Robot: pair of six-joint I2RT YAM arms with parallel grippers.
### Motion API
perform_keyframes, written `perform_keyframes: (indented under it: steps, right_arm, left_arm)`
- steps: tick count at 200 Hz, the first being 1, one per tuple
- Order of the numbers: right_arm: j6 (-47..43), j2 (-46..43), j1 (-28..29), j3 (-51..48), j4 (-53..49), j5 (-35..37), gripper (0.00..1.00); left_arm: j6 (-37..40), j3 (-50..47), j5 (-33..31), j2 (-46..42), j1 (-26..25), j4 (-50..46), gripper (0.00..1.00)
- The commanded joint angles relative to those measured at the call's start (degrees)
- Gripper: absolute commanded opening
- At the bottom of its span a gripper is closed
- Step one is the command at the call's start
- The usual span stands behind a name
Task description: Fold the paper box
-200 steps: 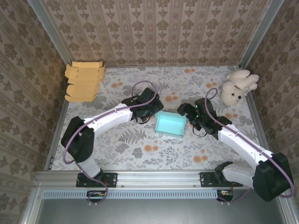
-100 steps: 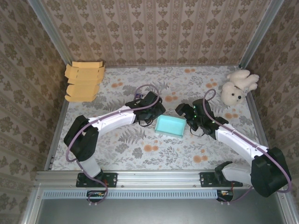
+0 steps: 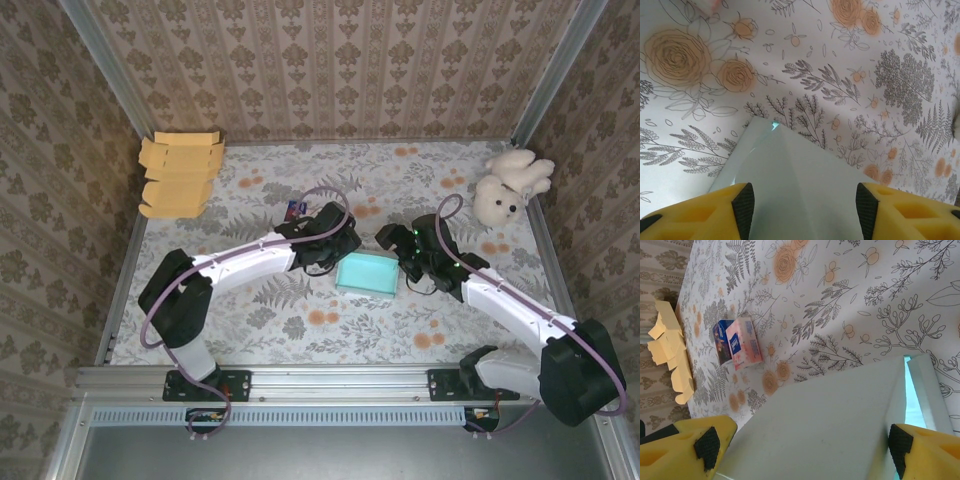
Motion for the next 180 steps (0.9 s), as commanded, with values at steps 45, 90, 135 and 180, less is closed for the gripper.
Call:
perform_keyframes:
  steps: [45, 90, 135, 180]
  right_arm:
    - [1.42, 1.03, 1.12, -0.22, 3.48, -2.75, 0.88]
    - [-0.62, 1.74, 1.95, -0.57, 3.72, -2.67, 0.87]
    - [-1.74, 3.24, 2.69, 0.04, 3.77, -3.34, 0.87]
    - [-4.68, 1.27, 2.71, -0.48, 1.30, -1.62, 0.87]
  left_arm:
    - [-2.74, -1.53, 1.20, -1.76, -1.76, 2.68, 0.55]
    - [-5.44, -1.56, -0.27, -2.15, -2.42, 2.79, 0.55]
    - [-7.22, 1.81, -0.99, -0.79, -4.08, 1.73, 0.55]
    - [-7.43, -0.64, -4.09, 0.22, -4.75, 0.89, 0.55]
